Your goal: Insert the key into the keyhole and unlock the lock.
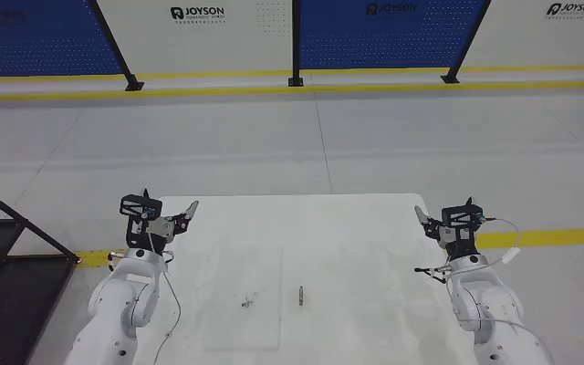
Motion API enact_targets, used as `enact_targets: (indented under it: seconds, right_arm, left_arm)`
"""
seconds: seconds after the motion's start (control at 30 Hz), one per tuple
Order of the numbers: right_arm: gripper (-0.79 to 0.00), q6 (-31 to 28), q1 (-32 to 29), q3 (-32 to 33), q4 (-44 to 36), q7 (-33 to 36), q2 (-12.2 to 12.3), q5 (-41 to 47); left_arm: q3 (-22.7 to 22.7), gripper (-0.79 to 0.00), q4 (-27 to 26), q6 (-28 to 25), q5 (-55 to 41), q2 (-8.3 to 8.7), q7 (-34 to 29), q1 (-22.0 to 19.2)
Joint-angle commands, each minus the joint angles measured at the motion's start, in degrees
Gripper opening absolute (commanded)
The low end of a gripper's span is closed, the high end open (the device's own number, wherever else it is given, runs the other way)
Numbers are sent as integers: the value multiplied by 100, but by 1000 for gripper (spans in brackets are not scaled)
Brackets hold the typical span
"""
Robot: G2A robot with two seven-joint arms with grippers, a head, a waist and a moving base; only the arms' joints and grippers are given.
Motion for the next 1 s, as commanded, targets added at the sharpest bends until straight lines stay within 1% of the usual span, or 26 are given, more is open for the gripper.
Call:
enact_targets:
  seconds: [0.0, 0.07, 0.2, 0.27, 0.3, 0.37, 0.47, 0.57, 0.67, 0.8, 0.9, 0.97]
  right_arm:
    - [0, 0, 0, 0, 0, 0, 0, 0]
    - [0, 0, 0, 0, 0, 0, 0, 0]
    - [0, 0, 0, 0, 0, 0, 0, 0]
    - [0, 0, 0, 0, 0, 0, 0, 0]
    - [0, 0, 0, 0, 0, 0, 0, 0]
    - [0, 0, 0, 0, 0, 0, 0, 0]
    - [0, 0, 0, 0, 0, 0, 0, 0]
    - [0, 0, 0, 0, 0, 0, 0, 0]
    - [0, 0, 0, 0, 0, 0, 0, 0]
    - [0, 0, 0, 0, 0, 0, 0, 0]
    - [0, 0, 0, 0, 0, 0, 0, 0]
    - [0, 0, 0, 0, 0, 0, 0, 0]
  left_arm:
    - [-111, 0, -365, -383, -546, 8, -278, 294]
    - [-234, 0, -793, -759, -830, 23, -565, 724]
    - [-408, 0, -1576, -1417, -1222, 60, -1475, 1643]
    - [-438, 0, -1867, -1505, -1197, 70, -1866, 2029]
    - [-378, 0, -1961, -1591, -1189, 76, -2133, 2231]
    - [-261, 0, -2115, -1573, -1214, 76, -2487, 2518]
    - [19, 0, -2179, -1445, -1158, 72, -2907, 2732]
    - [361, 0, -2094, -1202, -672, 68, -3133, 2731]
    - [768, 0, -1891, -879, -142, 51, -3242, 2598]
    - [1248, 0, -1488, -611, 371, 25, -3366, 2276]
    - [1529, 0, -1289, -450, 486, -3, -3392, 1996]
    - [1684, -34, -1171, -362, 548, -21, -3474, 1812]
